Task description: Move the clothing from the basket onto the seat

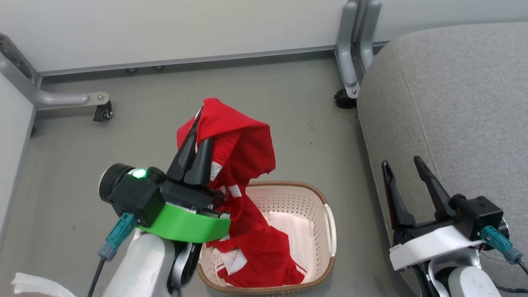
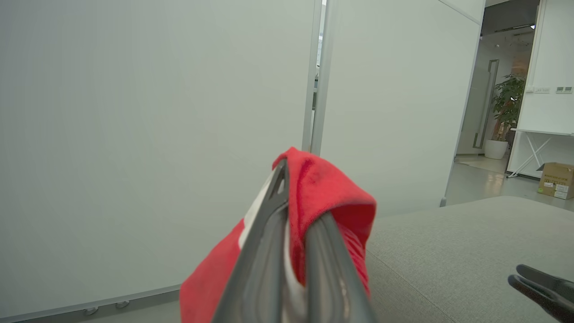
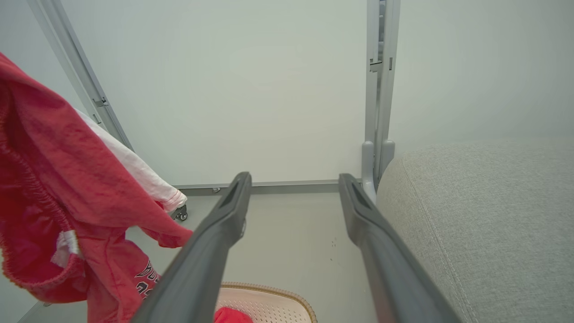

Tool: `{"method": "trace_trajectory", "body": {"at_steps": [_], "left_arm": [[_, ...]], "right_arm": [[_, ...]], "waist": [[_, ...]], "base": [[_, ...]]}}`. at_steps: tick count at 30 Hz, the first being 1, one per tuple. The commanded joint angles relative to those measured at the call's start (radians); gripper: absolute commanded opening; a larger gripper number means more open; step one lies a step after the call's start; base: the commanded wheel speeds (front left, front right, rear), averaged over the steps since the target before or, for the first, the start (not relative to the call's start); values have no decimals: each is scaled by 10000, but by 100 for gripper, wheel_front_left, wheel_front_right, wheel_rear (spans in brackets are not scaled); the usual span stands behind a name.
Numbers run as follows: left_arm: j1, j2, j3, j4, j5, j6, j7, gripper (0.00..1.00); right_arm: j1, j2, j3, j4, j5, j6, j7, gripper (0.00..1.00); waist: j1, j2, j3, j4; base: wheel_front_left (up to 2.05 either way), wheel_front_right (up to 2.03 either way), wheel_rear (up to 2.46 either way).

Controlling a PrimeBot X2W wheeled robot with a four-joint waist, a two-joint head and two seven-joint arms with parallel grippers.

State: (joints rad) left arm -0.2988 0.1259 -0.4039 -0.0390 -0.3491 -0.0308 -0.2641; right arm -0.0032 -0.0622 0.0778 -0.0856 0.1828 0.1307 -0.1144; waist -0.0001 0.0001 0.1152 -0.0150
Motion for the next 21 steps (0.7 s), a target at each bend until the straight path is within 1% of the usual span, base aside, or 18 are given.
{"method": "trace_trajectory", "body": {"at_steps": [1, 10, 21], "left_arm": [[234, 77, 8, -83, 94, -2, -5, 0], [859, 137, -53, -24, -224, -28, 38, 0], [863, 257, -58, 14, -419, -25, 143, 0]], "right_arm": [[185, 10, -4, -46, 61, 1, 57, 100], [722, 58, 90, -26, 115, 1, 242, 100], [867, 93, 102, -95, 126, 1, 323, 100]], "waist": [[1, -1, -298, 2], [1, -1, -803, -4], [1, -1, -923, -27]], "base": [[0, 0, 0], [0, 0, 0], [0, 0, 0]]}}
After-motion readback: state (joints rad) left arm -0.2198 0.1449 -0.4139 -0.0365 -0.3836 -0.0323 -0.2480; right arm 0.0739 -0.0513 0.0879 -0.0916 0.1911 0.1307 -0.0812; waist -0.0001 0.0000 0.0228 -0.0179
